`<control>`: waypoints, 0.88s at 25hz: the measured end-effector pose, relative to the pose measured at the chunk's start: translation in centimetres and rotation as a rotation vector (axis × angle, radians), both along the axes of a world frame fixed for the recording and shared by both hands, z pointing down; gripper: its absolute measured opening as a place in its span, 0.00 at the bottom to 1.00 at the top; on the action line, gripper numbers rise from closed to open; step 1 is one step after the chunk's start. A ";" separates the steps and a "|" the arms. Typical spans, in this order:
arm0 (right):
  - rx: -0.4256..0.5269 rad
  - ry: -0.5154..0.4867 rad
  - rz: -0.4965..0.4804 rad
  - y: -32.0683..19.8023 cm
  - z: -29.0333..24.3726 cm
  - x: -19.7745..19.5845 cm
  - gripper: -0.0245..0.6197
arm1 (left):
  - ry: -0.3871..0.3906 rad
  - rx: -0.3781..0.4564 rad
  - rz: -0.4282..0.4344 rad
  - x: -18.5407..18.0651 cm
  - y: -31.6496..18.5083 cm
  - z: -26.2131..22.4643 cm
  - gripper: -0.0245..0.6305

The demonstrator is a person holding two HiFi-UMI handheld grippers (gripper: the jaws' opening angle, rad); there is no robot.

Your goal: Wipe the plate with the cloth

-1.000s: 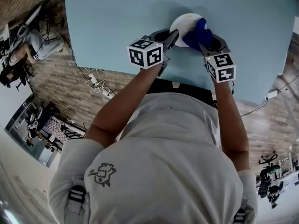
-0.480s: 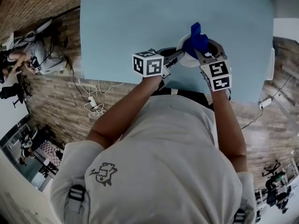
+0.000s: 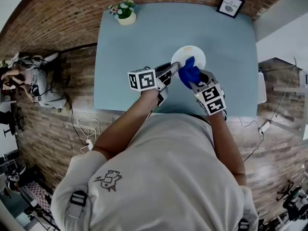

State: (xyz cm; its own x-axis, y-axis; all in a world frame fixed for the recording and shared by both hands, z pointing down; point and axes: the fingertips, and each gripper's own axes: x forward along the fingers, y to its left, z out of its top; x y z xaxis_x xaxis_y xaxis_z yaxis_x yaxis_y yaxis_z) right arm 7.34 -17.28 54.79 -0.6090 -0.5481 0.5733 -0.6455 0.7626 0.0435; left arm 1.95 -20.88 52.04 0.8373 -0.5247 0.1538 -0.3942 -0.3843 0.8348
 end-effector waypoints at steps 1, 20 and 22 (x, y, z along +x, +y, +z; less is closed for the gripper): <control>0.005 0.022 0.019 0.3 -0.5 0.1 0.24 | -0.003 0.011 0.017 -0.6 0.5 -0.6 0.09; 0.243 0.119 0.055 3.8 -11.3 -5.0 0.24 | 0.150 0.104 0.220 -1.9 5.6 -8.3 0.10; 0.206 0.136 0.043 4.8 -10.4 -4.9 0.24 | 0.173 0.102 0.190 -2.7 5.0 -8.8 0.09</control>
State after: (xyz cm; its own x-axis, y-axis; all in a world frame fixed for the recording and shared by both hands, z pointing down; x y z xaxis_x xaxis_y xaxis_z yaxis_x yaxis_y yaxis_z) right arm 2.43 -12.43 44.35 -0.5075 -0.6858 0.5217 -0.6550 0.7004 0.2835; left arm -0.76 -15.88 43.28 0.9314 -0.3610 -0.0458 -0.1617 -0.5231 0.8368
